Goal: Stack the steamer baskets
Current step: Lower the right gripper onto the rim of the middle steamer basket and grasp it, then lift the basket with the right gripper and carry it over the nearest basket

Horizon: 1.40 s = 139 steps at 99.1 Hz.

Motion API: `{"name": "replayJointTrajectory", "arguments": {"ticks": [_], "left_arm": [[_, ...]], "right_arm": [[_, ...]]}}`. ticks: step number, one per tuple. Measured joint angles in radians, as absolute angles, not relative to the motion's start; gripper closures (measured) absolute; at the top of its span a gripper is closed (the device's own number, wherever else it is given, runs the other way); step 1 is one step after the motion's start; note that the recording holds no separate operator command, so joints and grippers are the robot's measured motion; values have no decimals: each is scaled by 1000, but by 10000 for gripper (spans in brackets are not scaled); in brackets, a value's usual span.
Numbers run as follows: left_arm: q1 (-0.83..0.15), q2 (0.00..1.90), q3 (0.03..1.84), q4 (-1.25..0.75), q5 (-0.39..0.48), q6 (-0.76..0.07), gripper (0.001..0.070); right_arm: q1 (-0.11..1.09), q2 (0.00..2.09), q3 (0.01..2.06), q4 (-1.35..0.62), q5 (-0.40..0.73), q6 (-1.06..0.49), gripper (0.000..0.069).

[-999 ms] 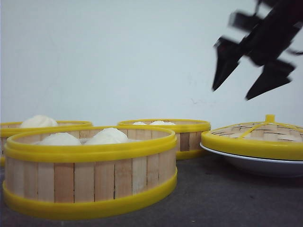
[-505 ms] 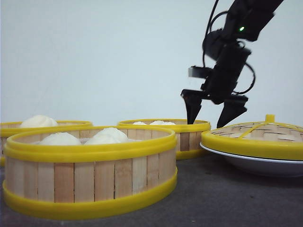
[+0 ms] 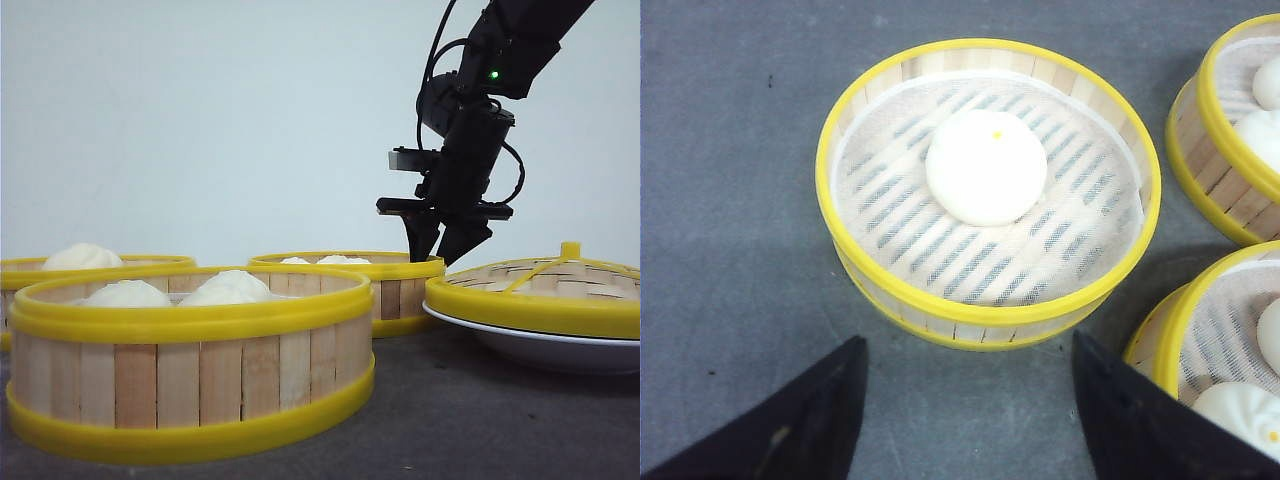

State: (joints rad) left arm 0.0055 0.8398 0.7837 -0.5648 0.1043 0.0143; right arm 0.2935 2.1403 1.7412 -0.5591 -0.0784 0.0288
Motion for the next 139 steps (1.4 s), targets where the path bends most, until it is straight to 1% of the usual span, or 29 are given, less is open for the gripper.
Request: {"name": "replayJointTrajectory", "arguments": {"ticks": [48,55,65,73,89,111,139], "left_arm": [[6,840,784,-565,104,14,322],[6,840,784,-565,104,14,322],[6,840,784,-565,104,14,322],[6,840,784,-565,104,14,322],[6,840,784,-565,104,14,322],[6,840,784,-565,104,14,322],[6,840,784,-564,104,14,322]], "right_arm": [[293,2148,1742,-575,-78,31,519],[294,2151,1742,-580,-78,33,556],[294,2153,1742,-576,-78,46,641],[294,2153,1742,-561,-79,64,667],[294,2158,1768,-580,-80,94,669],[294,2144,1885,-675,-99,154,669],[312,1950,1904,-863,-104,188,669]]}}
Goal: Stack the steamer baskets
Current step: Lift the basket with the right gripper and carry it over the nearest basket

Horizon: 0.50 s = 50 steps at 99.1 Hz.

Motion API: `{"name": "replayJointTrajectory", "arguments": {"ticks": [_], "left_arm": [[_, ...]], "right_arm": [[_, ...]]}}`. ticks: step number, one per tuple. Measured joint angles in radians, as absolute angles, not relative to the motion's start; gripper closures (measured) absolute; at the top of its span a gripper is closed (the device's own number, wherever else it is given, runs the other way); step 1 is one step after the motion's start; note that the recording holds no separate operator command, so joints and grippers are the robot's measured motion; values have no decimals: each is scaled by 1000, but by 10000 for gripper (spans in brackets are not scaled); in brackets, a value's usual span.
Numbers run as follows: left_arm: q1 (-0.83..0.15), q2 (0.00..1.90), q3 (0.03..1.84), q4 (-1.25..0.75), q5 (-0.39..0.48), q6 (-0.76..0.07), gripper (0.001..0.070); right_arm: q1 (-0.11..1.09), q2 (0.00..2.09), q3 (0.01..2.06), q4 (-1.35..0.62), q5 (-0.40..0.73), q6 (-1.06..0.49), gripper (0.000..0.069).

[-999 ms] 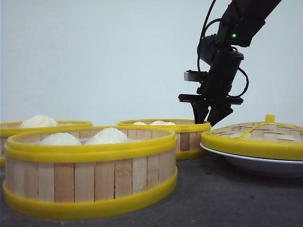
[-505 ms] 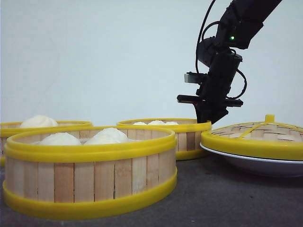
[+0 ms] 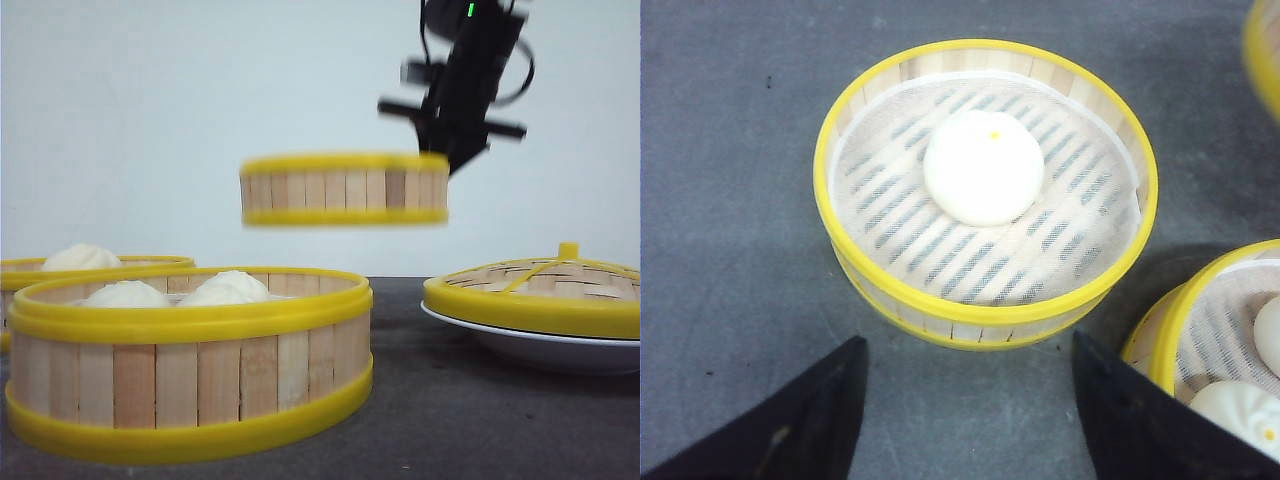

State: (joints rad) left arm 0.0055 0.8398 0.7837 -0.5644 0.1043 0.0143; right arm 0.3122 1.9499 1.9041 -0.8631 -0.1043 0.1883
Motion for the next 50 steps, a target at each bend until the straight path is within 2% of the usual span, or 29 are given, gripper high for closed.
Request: {"name": "replayJointTrajectory", "arguments": {"ticks": [26,50], "left_arm": [[6,840,784,-563,104,14,322],[6,840,784,-558,104,14,322]], "right_arm": [[342,1745,1900,-1076,-143,184,669],[428,1477,1637,-1011,-146,179,669]]}}
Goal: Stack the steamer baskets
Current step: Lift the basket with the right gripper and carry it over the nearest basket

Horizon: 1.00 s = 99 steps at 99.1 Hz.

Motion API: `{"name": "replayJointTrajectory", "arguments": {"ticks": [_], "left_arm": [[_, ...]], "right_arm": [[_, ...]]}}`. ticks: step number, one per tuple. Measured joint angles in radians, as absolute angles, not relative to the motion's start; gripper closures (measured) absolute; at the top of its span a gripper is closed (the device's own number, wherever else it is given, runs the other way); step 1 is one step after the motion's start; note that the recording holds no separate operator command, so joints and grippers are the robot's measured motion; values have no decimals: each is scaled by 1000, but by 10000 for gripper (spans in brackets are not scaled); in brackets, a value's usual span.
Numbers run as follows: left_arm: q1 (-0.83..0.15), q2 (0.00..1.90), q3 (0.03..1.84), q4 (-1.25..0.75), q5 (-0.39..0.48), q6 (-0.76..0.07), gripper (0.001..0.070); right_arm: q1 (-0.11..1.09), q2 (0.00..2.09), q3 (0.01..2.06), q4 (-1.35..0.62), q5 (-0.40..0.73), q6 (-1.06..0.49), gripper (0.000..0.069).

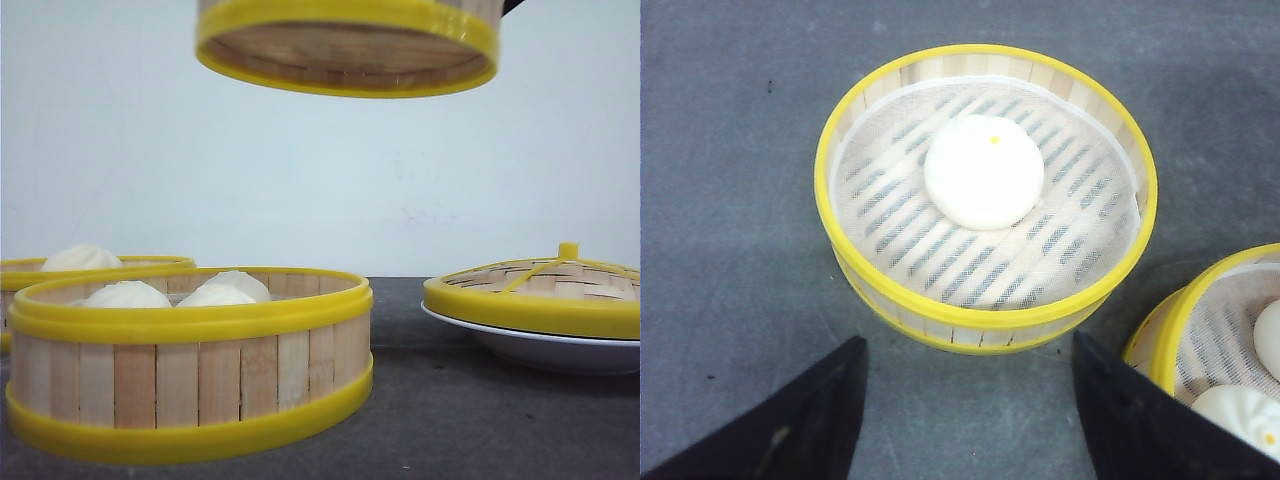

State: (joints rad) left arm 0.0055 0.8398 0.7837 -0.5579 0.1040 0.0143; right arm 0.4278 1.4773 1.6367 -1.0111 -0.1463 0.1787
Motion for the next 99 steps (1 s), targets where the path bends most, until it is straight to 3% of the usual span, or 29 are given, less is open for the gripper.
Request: {"name": "replayJointTrajectory", "arguments": {"ticks": [31,71,99], "left_arm": [[6,840,784,-559,104,14,322],[6,841,784,-562,104,11,322],[6,841,784,-565,104,11,322]], "right_arm": [[549,1361,1405,-945,-146,154,669],[657,1474,1401,-758,-145,154,669],[669,1602,1401,-740,-144,154,669]]}}
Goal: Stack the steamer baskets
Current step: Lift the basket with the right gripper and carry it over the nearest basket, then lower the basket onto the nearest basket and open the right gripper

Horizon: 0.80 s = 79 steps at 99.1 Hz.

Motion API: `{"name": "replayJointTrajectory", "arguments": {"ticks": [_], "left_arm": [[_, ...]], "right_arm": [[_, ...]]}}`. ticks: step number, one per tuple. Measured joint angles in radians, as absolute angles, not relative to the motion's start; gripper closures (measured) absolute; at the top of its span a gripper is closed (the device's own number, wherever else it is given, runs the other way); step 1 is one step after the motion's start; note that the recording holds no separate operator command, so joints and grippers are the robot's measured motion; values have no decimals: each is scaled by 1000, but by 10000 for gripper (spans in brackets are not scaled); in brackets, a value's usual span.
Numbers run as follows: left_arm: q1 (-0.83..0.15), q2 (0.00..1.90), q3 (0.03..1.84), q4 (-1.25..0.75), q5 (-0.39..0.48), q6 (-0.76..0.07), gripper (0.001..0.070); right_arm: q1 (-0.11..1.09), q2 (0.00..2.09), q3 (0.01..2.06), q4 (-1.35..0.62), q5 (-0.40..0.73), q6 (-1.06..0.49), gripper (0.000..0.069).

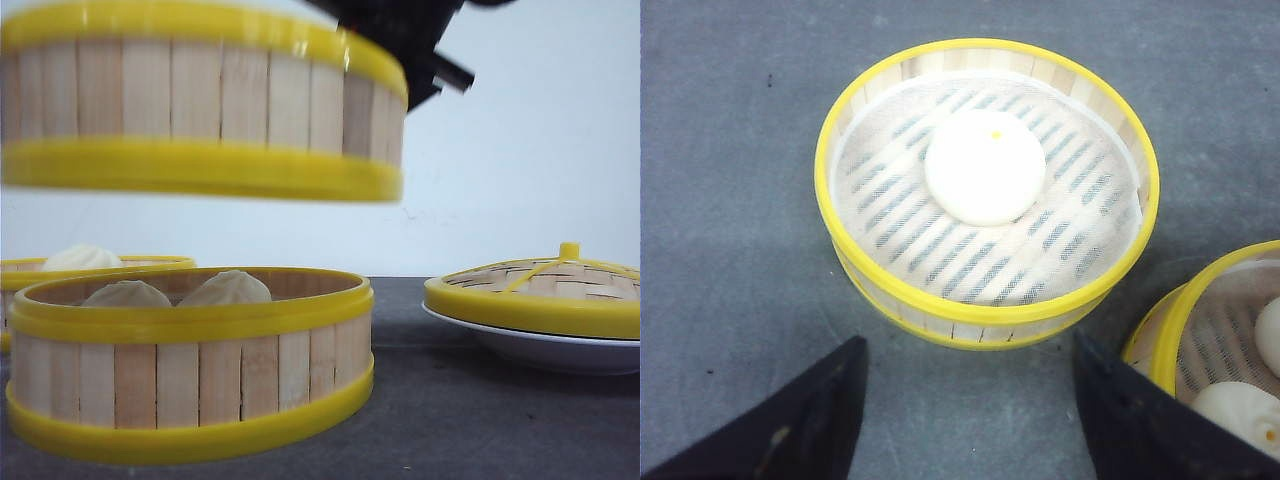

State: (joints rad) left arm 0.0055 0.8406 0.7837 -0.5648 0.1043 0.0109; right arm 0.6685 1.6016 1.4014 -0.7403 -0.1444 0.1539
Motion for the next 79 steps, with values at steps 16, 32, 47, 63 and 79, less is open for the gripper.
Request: {"name": "replayJointTrajectory", "arguments": {"ticks": [16,32,47,63,79], "left_arm": [[6,841,784,-564,104,11,322],[6,841,784,-565,104,11,322],[6,842,784,-565,104,11,322],[6,842,784,-565,104,11,322],[6,842,784,-565,104,11,322]], "right_arm": [[668,1674,1401,-705,-141,154,669],[668,1720,1401,-665,-139,154,669],[669,1731,1401,-642,-138,154,669],[669,1731,1401,-633,-125,154,669],[669,1731,1401,-633,-86,154,669]]}}
